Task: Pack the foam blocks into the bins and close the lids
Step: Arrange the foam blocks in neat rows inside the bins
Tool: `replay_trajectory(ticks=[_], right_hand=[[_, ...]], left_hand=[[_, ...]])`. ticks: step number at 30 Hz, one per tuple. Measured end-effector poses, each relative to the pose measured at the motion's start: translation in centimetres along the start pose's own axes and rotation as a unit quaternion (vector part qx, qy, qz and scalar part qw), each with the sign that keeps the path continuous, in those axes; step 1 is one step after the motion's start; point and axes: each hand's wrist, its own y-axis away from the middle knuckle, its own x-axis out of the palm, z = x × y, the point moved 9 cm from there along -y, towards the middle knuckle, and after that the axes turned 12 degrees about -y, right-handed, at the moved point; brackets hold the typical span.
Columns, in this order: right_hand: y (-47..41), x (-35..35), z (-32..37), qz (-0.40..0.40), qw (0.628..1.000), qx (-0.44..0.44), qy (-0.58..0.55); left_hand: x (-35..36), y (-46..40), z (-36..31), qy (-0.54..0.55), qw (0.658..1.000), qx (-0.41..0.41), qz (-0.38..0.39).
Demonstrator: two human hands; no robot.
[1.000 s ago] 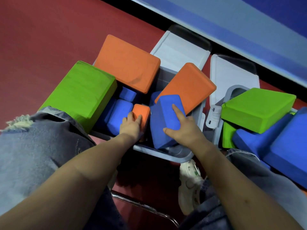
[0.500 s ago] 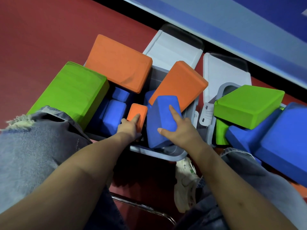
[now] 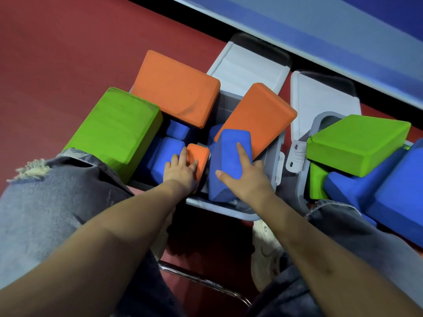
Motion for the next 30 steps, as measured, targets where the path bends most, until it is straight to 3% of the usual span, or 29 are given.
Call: replay_trajectory(ticks=[13, 16, 19, 22, 25, 26, 27, 30], right_hand=[[0.7, 0.3, 1.7, -0.068, 0.991, -0.051, -0.107], [0.4, 1.3, 1.7, -0.046, 0.993, -0.059, -0.093], [0.0, 3.1, 1.7, 0.018, 0.990, -0.056, -0.130], [-0.8, 3.9, 1.2, 0.048, 0.983, -0.041, -0.170], [-1.1, 3.9, 0.4, 0.049, 0.978, -0.028, -0.203], [-1.1, 3.9, 0.3, 0.056, 0.976, -0.028, -0.209], [-1.2, 4.1, 0.3, 0.067, 0.975, -0.033, -0.208], [-0.6, 4.5, 0.3, 0.135, 0.978, -0.018, -0.156]], left_hand=[[1.6, -1.7, 0.7, 0.026, 0.993, 0.046, 0.109], [1.2, -1.6, 0.7, 0.054, 0.989, 0.053, 0.131], [0.5, -1.6, 0.9, 0.165, 0.972, 0.041, 0.160], [-1.4, -0.9, 1.9, 0.332, 0.928, -0.025, 0.167], [-4.8, 0.3, 2.1, 0.592, 0.789, -0.077, 0.148], [-6.4, 0.8, 1.6, 0.619, 0.771, -0.049, 0.141], [-7.8, 1.3, 0.8, 0.611, 0.780, -0.024, 0.136], [-9.7, 2.8, -1.3, 0.410, 0.907, 0.040, 0.086]])
